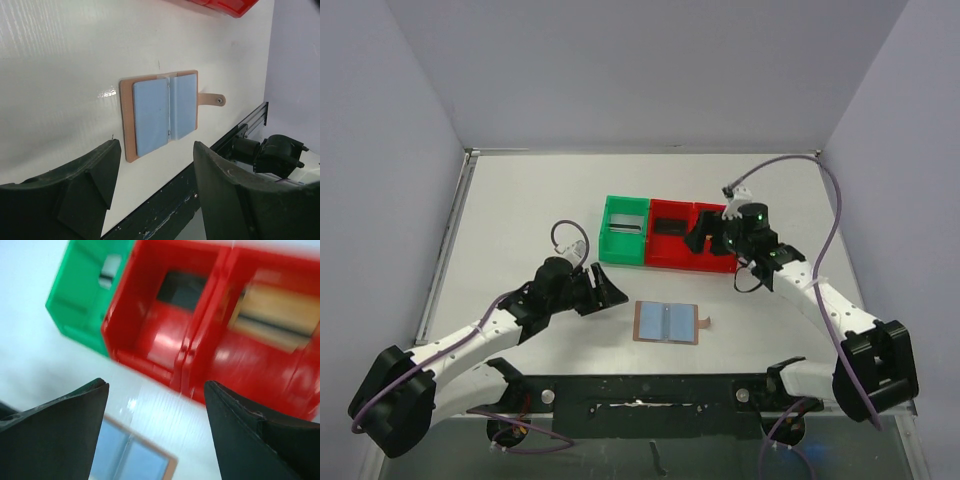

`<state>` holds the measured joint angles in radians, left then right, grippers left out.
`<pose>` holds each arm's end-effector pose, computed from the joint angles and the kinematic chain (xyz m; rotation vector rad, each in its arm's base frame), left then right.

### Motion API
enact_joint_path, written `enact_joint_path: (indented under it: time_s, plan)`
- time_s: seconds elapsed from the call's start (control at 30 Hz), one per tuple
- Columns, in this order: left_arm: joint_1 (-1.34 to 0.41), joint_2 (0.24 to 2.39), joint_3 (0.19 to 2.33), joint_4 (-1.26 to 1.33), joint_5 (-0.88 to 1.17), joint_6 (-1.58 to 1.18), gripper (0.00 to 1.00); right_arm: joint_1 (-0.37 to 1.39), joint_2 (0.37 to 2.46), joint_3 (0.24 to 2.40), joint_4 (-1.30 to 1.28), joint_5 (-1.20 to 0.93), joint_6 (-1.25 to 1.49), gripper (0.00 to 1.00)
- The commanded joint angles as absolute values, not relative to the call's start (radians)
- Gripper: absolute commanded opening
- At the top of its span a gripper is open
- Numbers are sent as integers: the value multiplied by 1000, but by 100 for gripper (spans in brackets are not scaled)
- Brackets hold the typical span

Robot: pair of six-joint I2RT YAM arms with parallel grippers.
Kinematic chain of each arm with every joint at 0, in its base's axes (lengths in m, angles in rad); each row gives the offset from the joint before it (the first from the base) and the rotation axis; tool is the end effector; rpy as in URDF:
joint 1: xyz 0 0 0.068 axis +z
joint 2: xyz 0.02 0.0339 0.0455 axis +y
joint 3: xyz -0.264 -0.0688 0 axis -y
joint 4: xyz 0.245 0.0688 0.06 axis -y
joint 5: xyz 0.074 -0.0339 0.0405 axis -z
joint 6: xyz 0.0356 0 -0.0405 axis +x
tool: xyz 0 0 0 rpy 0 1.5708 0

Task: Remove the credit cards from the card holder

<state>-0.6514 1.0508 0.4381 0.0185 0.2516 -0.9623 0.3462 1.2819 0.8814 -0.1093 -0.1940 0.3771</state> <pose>0.1645 -0.1366 0.1901 -0.2119 2.3915 -1.1285 0.2694 0.1045 0.2731 -0.0887 2.1325 0.6362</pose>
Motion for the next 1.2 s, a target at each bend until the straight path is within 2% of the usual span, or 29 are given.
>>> enact_joint_path:
  time_s: [0.0,0.23,0.37,0.6,0.77,1.0,1.17]
  plan:
    - [-647,1063,458,109,273,-990,60,382,1134,675,-117,-246,762,78]
    - [-660,1141,481,169,314,-1022,60,571,993,553,-217,-40,957,72]
    - [-683,1185,504,177,308,-1022,60,688,993,514,-219,21,1047,66]
    - [-728,1262,535,187,290,-1021,60,814,1035,521,-339,154,1160,63]
    - [-759,1310,555,188,276,-1016,60,837,1051,523,-440,209,1202,62]
    - [-783,1376,580,201,281,-1004,59,837,1028,463,-341,165,1187,55]
    - [-795,1412,582,216,282,-1004,58,834,1064,462,-333,165,1194,54]
